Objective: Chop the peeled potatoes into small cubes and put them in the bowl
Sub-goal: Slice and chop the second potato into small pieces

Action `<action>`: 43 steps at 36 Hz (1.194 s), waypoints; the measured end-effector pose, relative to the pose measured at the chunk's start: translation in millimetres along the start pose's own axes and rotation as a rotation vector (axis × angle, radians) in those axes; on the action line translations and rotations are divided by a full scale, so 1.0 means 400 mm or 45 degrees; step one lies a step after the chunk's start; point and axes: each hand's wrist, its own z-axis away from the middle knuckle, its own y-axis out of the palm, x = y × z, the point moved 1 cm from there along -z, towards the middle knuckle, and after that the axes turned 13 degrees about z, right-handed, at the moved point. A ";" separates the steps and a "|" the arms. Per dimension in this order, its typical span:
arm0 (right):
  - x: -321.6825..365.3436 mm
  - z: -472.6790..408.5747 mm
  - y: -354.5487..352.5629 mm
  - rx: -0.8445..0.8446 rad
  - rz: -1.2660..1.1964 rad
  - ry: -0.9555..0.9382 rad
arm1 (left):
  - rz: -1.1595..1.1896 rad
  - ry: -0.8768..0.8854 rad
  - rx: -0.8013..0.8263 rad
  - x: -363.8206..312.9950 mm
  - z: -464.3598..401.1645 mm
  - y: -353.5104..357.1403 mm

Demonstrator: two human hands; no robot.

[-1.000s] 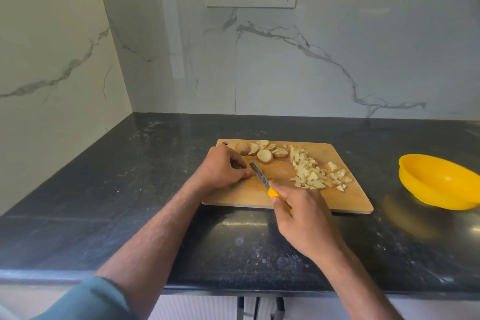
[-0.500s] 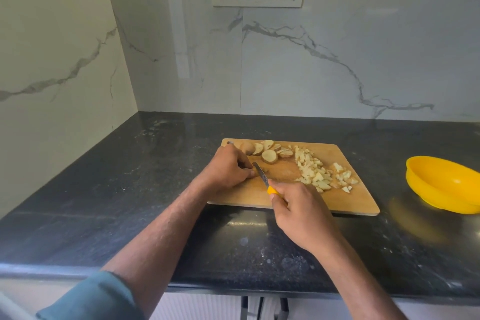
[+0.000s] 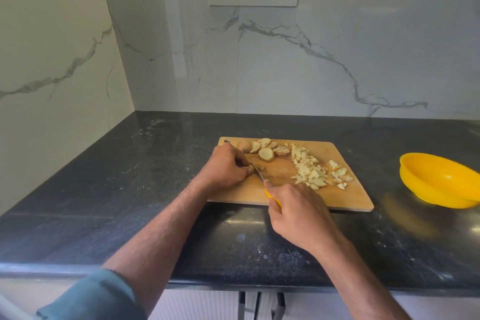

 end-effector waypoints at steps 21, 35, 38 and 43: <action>-0.016 0.009 0.036 -0.249 -0.232 0.013 | 0.006 -0.039 0.021 0.005 -0.007 -0.016; -0.013 -0.001 0.048 -0.265 -0.231 0.037 | 0.074 -0.096 -0.014 0.002 -0.003 -0.014; -0.011 0.002 0.049 -0.257 -0.234 0.025 | 0.077 -0.091 -0.025 0.002 -0.003 -0.013; -0.011 0.000 0.052 -0.207 -0.251 0.040 | 0.067 -0.086 -0.018 0.001 -0.005 -0.010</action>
